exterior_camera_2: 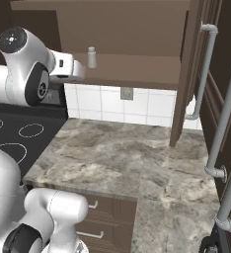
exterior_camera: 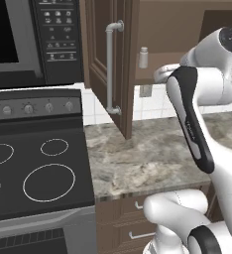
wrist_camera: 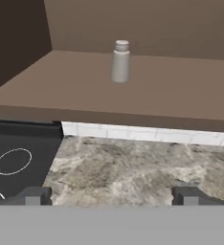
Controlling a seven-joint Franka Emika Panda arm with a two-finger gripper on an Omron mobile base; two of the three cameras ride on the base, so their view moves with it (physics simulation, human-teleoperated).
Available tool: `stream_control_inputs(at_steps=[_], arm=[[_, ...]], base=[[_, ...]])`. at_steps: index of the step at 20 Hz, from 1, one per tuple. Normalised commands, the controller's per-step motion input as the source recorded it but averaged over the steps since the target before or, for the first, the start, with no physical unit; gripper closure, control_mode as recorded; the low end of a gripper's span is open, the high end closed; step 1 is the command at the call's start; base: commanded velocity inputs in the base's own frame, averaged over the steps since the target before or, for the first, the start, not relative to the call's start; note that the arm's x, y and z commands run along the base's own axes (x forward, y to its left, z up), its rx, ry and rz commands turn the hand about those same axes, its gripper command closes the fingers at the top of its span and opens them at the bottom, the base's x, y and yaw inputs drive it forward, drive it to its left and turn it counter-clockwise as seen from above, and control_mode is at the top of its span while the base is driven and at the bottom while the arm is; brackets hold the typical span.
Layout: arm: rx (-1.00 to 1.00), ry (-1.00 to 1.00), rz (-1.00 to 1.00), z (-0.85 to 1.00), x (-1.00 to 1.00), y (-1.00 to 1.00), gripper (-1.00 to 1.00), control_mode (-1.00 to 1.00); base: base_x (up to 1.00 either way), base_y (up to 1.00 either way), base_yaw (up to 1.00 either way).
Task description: Retrieve the shaker from the cabinet and place it next the steak on a plate on the dining table.
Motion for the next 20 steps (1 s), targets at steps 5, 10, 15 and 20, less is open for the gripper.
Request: stream_control_inputs(at_steps=[5, 10, 15, 20], arm=[[0.00, -0.07, 0.00, 0.04, 0.28, -0.09, -1.00, -1.00], [0.00, -0.08, 0.00, 0.07, 0.32, 0.00, -1.00, -1.00], [0.00, -0.04, 0.00, 0.11, 0.29, 0.00, -1.00, -1.00], [0.00, 0.00, 0.00, 0.11, 0.33, 0.00, -1.00, -1.00]], base=[[0.00, 0.00, 0.00], [0.00, 0.00, 0.00], [0.00, 0.00, 0.00], [0.00, 0.00, 0.00]])
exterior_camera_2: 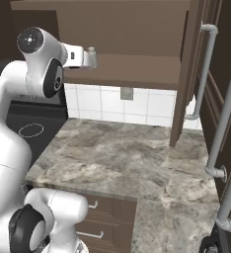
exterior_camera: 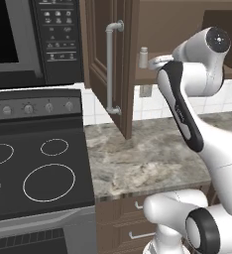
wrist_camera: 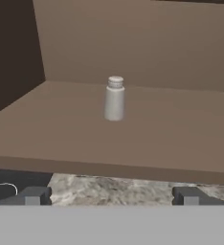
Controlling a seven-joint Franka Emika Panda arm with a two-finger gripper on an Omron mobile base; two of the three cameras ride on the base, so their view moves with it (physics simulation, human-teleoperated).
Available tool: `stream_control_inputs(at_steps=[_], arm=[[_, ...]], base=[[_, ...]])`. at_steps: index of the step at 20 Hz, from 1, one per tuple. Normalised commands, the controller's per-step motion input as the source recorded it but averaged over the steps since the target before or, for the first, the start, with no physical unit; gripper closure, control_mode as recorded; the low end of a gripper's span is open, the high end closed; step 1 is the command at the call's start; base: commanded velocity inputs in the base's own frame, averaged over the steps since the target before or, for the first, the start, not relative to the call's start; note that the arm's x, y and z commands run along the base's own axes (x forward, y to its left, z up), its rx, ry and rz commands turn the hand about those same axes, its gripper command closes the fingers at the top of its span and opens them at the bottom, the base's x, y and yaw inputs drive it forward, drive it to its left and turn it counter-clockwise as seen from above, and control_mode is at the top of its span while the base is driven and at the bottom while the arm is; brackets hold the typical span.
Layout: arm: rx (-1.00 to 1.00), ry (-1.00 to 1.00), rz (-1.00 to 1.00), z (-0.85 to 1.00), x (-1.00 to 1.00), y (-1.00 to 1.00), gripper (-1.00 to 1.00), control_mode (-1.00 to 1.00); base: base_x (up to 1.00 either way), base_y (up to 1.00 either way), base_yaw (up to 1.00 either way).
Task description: Retrieve the shaker from the cabinet and place it next the steak on a plate on the dining table.
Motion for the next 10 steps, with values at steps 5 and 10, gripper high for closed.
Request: stream_control_inputs(at_steps=[5, 10], arm=[[0.00, 0.00, 0.00, 0.00, 0.37, 0.00, -1.00, -1.00], [0.00, 0.00, 0.00, 0.00, 0.36, 0.00, -1.00, -1.00]], base=[[0.00, 0.00, 0.00], [0.00, 0.00, 0.00]])
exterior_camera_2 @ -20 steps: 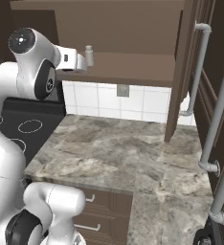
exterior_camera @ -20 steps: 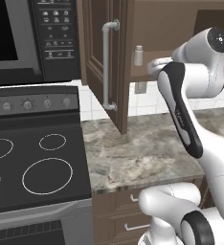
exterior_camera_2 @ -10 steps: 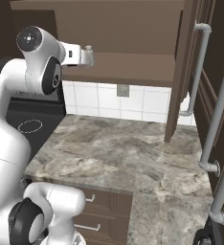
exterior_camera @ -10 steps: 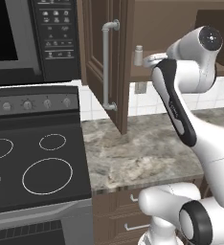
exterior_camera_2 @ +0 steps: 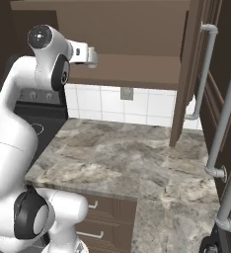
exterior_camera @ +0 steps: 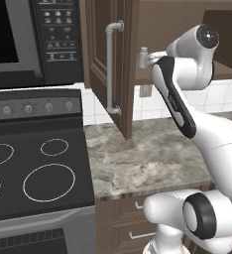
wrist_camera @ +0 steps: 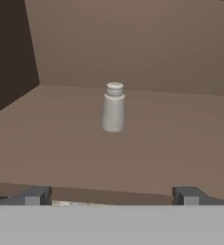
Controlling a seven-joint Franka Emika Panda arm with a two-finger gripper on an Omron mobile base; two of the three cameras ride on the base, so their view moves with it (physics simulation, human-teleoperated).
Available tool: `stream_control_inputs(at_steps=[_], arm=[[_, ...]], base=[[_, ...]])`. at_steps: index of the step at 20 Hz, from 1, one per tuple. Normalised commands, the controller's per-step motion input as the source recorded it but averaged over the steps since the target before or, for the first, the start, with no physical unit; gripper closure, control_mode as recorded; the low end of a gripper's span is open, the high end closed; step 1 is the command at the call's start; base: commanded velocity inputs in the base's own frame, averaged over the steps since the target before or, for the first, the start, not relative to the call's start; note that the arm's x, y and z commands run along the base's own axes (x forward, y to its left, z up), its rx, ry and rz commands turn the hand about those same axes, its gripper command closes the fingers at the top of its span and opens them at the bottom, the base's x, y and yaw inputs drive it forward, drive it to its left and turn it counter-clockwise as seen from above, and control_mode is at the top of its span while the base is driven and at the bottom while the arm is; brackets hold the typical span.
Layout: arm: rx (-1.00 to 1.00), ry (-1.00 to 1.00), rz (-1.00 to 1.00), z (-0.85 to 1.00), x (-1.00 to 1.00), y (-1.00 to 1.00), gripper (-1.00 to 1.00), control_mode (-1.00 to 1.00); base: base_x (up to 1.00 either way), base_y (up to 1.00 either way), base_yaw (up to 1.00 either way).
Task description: Retrieve the shaker from the cabinet and place it next the steak on a plate on the dining table.
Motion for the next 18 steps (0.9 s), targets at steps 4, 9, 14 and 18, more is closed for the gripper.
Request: stream_control_inputs(at_steps=[4, 9, 14, 18], arm=[[0.00, 0.00, 0.00, 0.00, 0.33, 0.00, -1.00, -1.00], [-0.01, -0.13, 0.01, 0.00, 0.28, 0.00, -1.00, -1.00], [0.00, -0.09, 0.02, 0.00, 0.24, 0.00, -1.00, -1.00], [0.00, 0.00, 0.01, 0.00, 0.19, 0.00, -1.00, -1.00]], base=[[0.00, 0.00, 0.00], [0.00, 0.00, 0.00], [0.00, 0.00, 0.00], [0.00, 0.00, 0.00]])
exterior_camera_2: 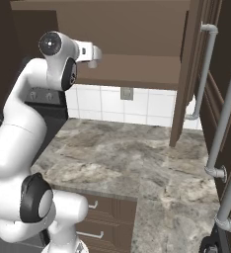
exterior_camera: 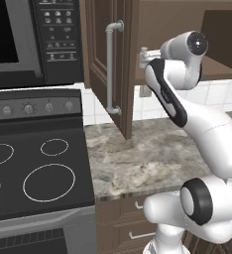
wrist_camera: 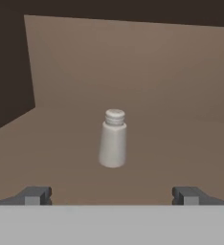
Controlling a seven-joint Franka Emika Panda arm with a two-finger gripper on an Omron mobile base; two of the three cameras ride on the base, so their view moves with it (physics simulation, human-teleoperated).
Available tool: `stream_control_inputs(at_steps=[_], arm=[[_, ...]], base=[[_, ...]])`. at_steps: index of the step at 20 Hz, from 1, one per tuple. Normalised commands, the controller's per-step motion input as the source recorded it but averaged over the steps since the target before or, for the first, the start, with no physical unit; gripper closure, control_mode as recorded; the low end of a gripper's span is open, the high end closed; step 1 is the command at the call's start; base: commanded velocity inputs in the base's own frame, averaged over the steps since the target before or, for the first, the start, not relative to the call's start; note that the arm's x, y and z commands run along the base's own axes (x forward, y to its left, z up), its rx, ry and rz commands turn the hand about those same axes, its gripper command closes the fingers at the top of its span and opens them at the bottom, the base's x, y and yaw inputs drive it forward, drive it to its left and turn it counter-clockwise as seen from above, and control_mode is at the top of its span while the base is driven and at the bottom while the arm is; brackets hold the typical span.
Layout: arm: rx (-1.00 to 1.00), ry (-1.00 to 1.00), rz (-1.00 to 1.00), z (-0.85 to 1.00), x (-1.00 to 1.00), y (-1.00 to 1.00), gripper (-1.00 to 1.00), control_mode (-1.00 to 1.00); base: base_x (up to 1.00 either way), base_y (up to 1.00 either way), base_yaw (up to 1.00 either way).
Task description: Retrieve the shaker from the cabinet and place it next the steak on a plate on the dining table.
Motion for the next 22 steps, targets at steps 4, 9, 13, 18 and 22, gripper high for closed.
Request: stream_control_inputs(at_steps=[4, 9, 13, 18, 22], arm=[[0.00, 0.00, 0.01, 0.00, 0.19, 0.00, -1.00, -1.00], [0.00, 0.00, 0.00, 0.00, 0.24, 0.00, -1.00, -1.00], [0.00, 0.00, 0.00, 0.00, 0.28, 0.00, -1.00, -1.00], [0.00, 0.00, 0.01, -0.03, 0.23, 0.00, -1.00, -1.00], [0.00, 0.00, 0.00, -0.07, 0.24, 0.00, -1.00, -1.00]], base=[[0.00, 0.00, 0.00], [0.00, 0.00, 0.00], [0.00, 0.00, 0.00], [0.00, 0.00, 0.00], [0.00, 0.00, 0.00]])
